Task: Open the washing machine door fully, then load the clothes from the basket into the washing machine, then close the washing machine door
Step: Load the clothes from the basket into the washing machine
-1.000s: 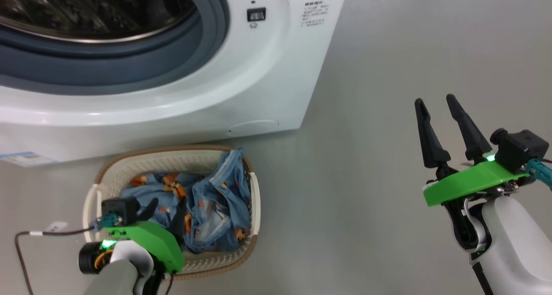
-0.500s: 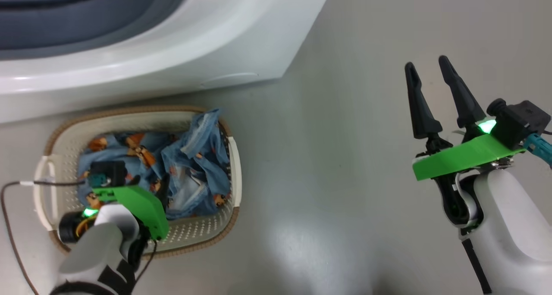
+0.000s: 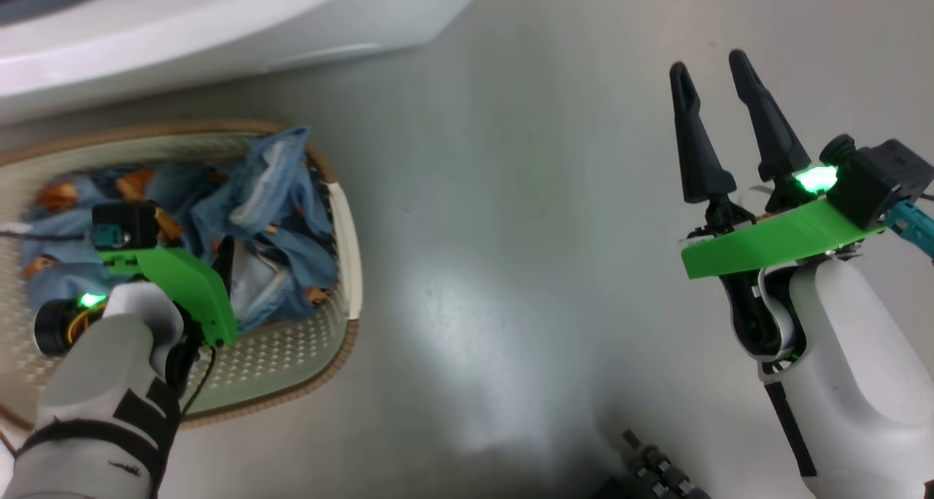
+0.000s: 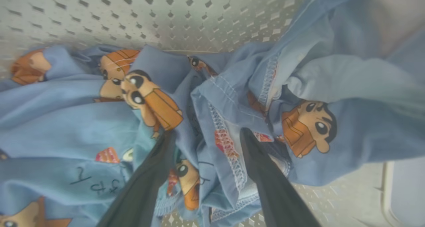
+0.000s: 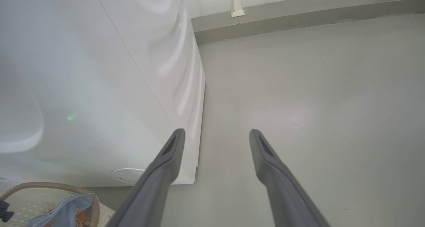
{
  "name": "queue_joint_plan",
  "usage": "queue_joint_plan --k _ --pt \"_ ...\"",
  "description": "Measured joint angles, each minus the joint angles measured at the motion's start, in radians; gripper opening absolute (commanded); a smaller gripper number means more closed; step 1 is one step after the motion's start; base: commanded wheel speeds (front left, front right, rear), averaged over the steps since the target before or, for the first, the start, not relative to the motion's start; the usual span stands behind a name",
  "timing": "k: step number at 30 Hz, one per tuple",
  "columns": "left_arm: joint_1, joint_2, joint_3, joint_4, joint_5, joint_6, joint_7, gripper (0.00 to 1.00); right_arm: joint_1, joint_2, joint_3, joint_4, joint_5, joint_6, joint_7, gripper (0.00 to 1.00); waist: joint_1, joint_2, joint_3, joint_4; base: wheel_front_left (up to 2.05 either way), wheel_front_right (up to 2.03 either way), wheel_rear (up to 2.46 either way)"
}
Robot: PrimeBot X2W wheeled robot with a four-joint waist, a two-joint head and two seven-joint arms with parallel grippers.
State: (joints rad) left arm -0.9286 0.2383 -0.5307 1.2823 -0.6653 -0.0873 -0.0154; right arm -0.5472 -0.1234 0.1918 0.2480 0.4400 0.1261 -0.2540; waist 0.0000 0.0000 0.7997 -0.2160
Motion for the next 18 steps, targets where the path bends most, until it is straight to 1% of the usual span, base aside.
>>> queue_joint_plan --k 1,6,8,9,10,11,14,17,18 --pt "-0.013 0.0 -0.004 0.003 0.006 0.001 0.007 1.0 -0.009 0.005 0.0 -0.008 0.0 0.0 0.0 1.0 0.0 0.0 0.022 -0.011 0.0 0.0 0.0" --pt "-0.035 0.012 -0.022 0.007 0.031 0.04 0.025 1.0 -0.018 0.016 -0.001 -0.016 -0.001 0.0 0.0 1.0 0.0 0.0 0.063 -0.038 0.0 0.0 0.0" --pt "-0.041 0.029 -0.035 0.008 0.042 0.067 0.039 1.0 -0.018 0.02 -0.002 -0.019 -0.001 0.0 0.0 1.0 0.0 0.0 0.076 -0.048 0.0 0.0 0.0" --pt "-0.041 0.029 -0.035 0.008 0.042 0.067 0.039 1.0 -0.018 0.02 -0.002 -0.019 -0.001 0.0 0.0 1.0 0.0 0.0 0.076 -0.048 0.0 0.0 0.0" --pt "-0.046 0.043 -0.041 0.01 0.051 0.099 0.044 1.0 -0.018 0.023 -0.002 -0.021 -0.002 0.0 0.0 1.0 0.0 0.0 0.089 -0.056 0.0 0.0 0.0" --pt "-0.046 0.043 -0.041 0.01 0.051 0.099 0.044 1.0 -0.018 0.023 -0.002 -0.021 -0.002 0.0 0.0 1.0 0.0 0.0 0.089 -0.056 0.0 0.0 0.0" --pt "-0.059 0.057 -0.042 0.011 0.051 0.129 0.057 1.0 -0.018 0.028 0.0 -0.021 -0.002 0.0 0.0 1.0 0.0 0.0 0.103 -0.066 0.0 0.0 0.0" --pt "-0.059 0.059 -0.043 0.011 0.051 0.142 0.078 1.0 -0.018 0.031 0.004 -0.021 -0.002 0.0 0.0 1.0 0.0 0.0 0.112 -0.075 0.0 0.0 0.0" --pt "-0.059 0.059 -0.043 0.011 0.051 0.142 0.078 0.89 -0.018 0.032 0.005 -0.021 -0.002 0.0 0.0 1.0 0.0 0.0 0.113 -0.078 0.0 0.0 0.0"
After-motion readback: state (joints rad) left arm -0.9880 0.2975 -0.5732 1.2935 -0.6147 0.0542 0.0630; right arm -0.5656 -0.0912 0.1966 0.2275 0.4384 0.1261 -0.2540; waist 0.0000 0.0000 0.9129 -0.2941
